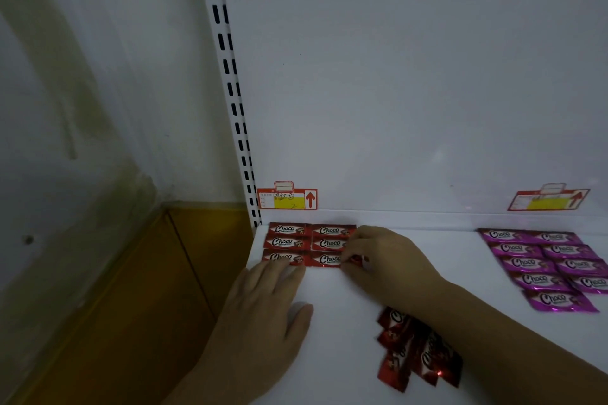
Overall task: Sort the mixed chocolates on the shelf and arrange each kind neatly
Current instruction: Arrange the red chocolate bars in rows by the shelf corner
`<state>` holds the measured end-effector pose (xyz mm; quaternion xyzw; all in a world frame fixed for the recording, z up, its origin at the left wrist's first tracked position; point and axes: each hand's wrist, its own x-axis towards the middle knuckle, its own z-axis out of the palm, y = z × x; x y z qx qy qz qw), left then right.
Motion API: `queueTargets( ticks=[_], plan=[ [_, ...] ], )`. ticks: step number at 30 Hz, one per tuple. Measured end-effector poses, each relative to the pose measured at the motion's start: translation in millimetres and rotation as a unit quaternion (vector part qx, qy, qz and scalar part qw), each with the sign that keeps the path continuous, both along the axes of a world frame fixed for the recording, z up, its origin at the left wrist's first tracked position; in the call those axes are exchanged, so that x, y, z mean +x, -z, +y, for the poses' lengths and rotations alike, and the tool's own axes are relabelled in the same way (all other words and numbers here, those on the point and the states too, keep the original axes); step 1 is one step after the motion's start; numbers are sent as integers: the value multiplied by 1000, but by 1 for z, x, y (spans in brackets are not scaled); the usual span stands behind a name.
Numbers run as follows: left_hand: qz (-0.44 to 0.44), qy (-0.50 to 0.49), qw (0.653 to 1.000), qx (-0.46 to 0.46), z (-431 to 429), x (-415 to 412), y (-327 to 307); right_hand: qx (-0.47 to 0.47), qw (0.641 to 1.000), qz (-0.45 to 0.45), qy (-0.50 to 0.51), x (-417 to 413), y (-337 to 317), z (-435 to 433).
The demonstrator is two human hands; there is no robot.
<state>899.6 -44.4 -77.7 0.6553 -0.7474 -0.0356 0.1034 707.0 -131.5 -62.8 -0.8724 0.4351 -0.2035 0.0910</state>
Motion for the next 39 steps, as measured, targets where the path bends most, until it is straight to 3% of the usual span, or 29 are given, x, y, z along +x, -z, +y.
queueTargets(
  ticks=[12, 20, 23, 28, 33, 36, 39],
  plan=[
    [27, -4, 1000, -6, 1, 1, 3, 18, 1000, 6, 5, 0, -2, 0],
    [128, 36, 990, -48, 2, 2, 0, 93, 989, -100, 50, -26, -61, 18],
    [166, 66, 983, -32, 6, 1, -4, 145, 987, -36, 66, -56, -62, 33],
    [142, 97, 985, 30, 5, -16, -19, 234, 963, 70, 115, -107, -41, 52],
    [145, 101, 981, 84, -11, -67, -34, 240, 967, 50, 74, -114, -30, 61],
    [113, 122, 984, 58, -22, -95, -29, 222, 972, 62, 52, -114, -30, 63],
    [136, 117, 983, 24, -25, -107, -20, 203, 977, 35, 50, -114, -27, 65]
  ],
)
